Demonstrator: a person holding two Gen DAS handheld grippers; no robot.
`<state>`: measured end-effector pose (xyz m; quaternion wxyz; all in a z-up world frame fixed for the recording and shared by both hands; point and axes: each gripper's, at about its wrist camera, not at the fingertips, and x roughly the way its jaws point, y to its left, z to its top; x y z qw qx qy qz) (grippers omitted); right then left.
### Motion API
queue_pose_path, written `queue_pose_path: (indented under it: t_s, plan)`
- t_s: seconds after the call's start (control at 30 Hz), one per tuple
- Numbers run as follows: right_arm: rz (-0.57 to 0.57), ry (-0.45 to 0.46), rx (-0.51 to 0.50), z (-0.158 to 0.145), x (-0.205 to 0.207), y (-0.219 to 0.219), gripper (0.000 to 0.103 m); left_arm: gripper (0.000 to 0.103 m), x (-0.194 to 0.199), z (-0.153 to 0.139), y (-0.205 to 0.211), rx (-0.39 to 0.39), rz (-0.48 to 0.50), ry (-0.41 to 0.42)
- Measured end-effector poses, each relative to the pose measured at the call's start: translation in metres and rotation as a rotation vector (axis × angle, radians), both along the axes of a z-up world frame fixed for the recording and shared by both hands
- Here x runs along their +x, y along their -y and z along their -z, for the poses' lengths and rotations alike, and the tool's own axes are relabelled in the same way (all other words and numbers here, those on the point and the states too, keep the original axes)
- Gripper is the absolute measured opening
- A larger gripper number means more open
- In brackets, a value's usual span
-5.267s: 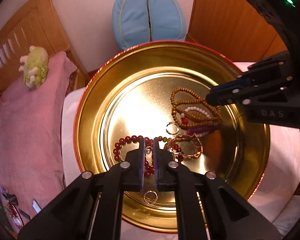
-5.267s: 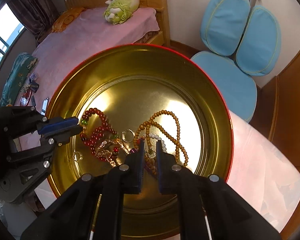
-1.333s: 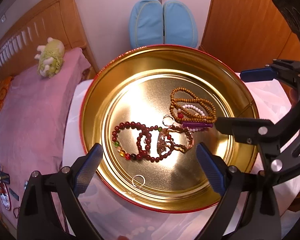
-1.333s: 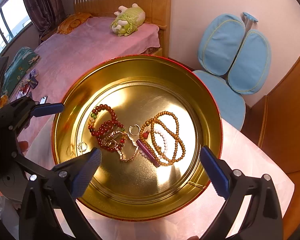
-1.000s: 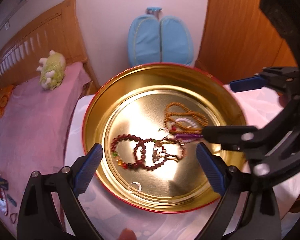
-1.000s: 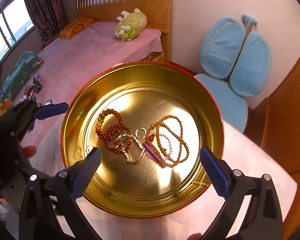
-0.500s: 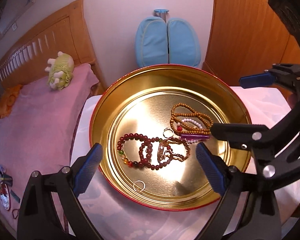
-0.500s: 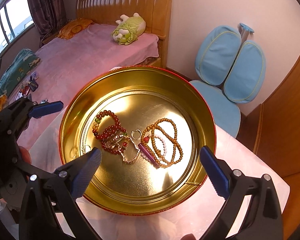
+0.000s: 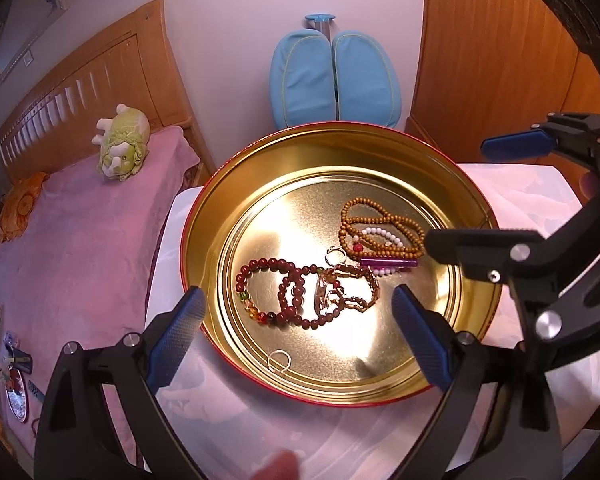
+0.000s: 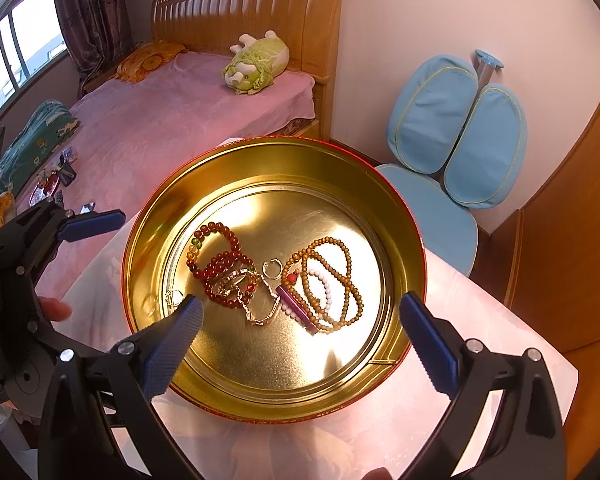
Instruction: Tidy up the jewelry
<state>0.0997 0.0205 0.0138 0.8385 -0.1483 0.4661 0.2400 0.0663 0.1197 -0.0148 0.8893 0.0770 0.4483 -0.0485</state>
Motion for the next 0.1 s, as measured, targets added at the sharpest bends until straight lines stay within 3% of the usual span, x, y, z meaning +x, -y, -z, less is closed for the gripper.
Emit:
queue_pose_path:
  t_s: [0.1]
  plan:
    - [0.018, 0.01, 0.012, -0.0047, -0.0045, 0.0055, 0.099, 0.092, -0.004, -0.0026, 0.0018, 0.005, -0.022, 0.005]
